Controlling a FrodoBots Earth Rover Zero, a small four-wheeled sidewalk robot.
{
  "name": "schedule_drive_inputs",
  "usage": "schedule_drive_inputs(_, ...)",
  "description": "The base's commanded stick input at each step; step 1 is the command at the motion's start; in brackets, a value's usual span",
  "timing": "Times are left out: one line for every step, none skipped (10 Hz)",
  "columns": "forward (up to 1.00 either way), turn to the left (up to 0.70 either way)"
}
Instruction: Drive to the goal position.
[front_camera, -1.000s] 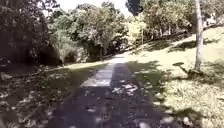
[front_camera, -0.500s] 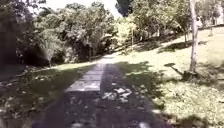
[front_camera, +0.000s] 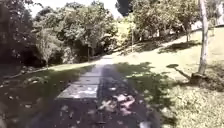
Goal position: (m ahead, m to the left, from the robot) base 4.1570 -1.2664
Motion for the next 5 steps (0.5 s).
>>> schedule_drive_inputs(0.5, 0.0)
schedule_drive_inputs(0.5, 0.0)
schedule_drive_inputs(0.5, 0.0)
schedule_drive_inputs(0.5, 0.0)
schedule_drive_inputs(0.5, 0.0)
